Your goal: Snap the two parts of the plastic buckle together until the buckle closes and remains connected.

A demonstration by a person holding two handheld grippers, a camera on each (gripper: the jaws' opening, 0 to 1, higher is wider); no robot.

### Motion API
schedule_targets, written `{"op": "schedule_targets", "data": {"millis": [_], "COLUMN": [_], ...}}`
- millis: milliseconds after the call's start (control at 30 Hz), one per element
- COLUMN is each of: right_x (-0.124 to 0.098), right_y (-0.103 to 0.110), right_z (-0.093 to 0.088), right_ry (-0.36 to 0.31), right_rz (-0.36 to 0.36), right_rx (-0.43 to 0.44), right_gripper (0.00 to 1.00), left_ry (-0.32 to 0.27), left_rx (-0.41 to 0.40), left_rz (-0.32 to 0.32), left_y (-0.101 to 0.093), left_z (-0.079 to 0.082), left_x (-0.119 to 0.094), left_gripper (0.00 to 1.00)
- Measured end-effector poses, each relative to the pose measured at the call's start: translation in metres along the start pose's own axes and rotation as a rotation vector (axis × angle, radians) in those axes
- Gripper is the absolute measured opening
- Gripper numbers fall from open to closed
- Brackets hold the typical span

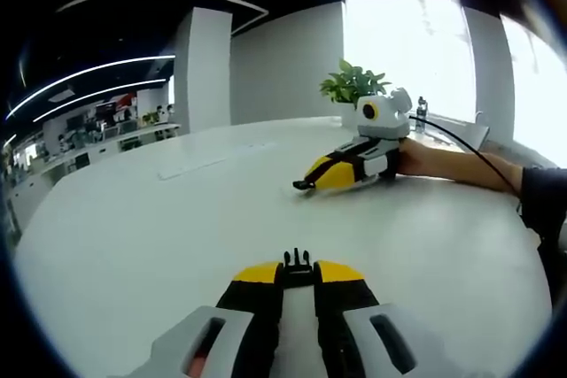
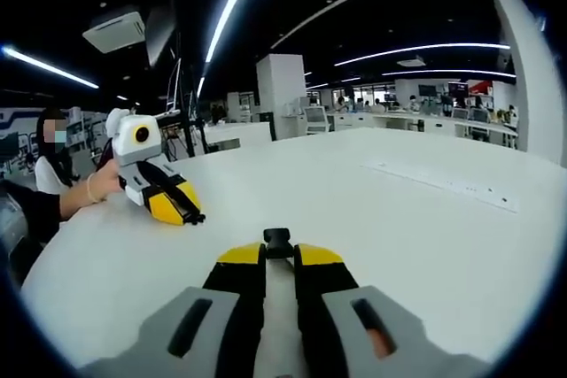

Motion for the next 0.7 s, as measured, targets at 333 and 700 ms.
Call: {"op": "schedule_targets", "data": {"millis": [333, 700], "right_x": [0.0012, 0.0028], "right_y": [0.0044, 0.0052], "right_z": [-0.0009, -0.0014], "right_ry": [0.000, 0.003], "right_rz": [0.014, 0.015], "right_rx": [-0.001, 0.005], "right_gripper": [0.13, 0.13], "left_ry": [-0.001, 0.000], "left_rx": [-0.001, 0.007], "left_rz": [-0.002, -0.007], "left_y": [-0.0011, -0.0020], "left_z": [-0.0010, -0.0012], "left_x": [-0.0003, -0.0006], "left_gripper": [0.13, 0.13]}}
Point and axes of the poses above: the point that each gripper's makers call its tool centre point, and the gripper's own axes: x roughly forward along the fingers, y roughly to its left, z roughly out of its top, the point moved 1 cm from there along -x, roughly backward along the fingers, and after that the axes turned 8 degrees about z, right-handed, at the moved point
